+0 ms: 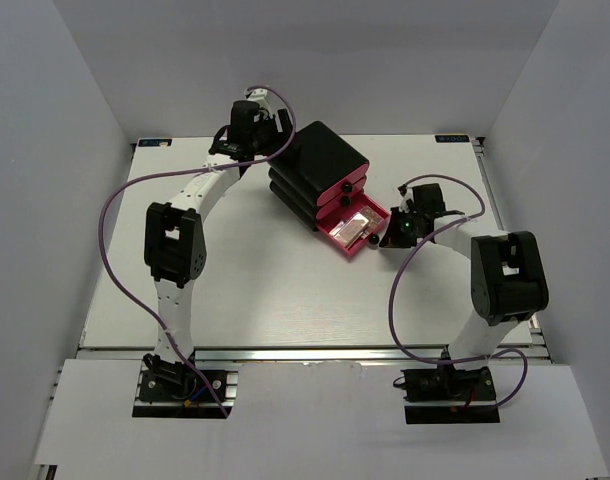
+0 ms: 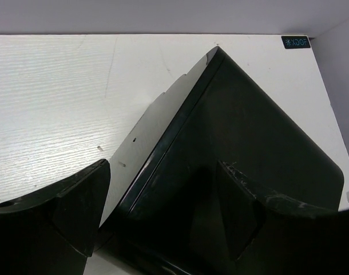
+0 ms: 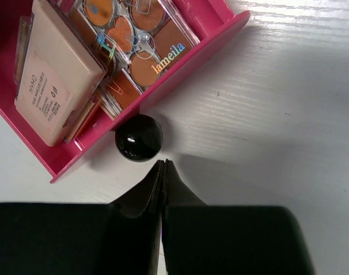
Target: Organize the makeup
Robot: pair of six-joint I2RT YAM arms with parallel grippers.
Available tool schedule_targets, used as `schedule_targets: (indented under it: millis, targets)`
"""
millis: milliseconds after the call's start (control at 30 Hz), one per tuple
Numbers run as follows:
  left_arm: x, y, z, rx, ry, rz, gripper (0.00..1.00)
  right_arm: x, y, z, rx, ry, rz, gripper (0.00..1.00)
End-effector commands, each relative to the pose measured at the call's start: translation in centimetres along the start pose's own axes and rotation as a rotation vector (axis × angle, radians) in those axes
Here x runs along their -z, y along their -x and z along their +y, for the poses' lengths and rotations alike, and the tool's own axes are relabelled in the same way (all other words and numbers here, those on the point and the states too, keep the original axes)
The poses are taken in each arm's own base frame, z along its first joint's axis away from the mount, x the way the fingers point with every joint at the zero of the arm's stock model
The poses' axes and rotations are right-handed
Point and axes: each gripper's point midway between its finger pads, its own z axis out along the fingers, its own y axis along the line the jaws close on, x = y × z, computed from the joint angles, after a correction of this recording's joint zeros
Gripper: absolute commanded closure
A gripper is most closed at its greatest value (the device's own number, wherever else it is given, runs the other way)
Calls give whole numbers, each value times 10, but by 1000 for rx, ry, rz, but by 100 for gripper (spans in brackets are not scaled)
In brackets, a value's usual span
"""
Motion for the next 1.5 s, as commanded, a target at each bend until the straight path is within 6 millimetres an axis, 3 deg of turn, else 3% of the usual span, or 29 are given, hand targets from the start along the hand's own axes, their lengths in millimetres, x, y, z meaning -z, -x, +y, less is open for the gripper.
schedule_targets:
  millis: [0,400,533,800,1233,1467]
  targets:
    - [4,8,-19,-18,-80,-7,17,-4,24,19,-53,64,-52,100]
    - [3,-11,-19,4,-107,38,17,-28,47,49,-119,159,-59,100]
    - [5,-19,-18,8,-112,56,17,-36,65,59,-108,180,-79,100]
    - [9,-26,-18,13,-119,76,17,-54,85,64,-129,207,-83,100]
    - [10,-36,-17,26,-116,101,17,-71,133,90,-199,336,-157,100]
    - [10,-38,-17,39,-112,106,17,-77,137,92,-190,351,-167,100]
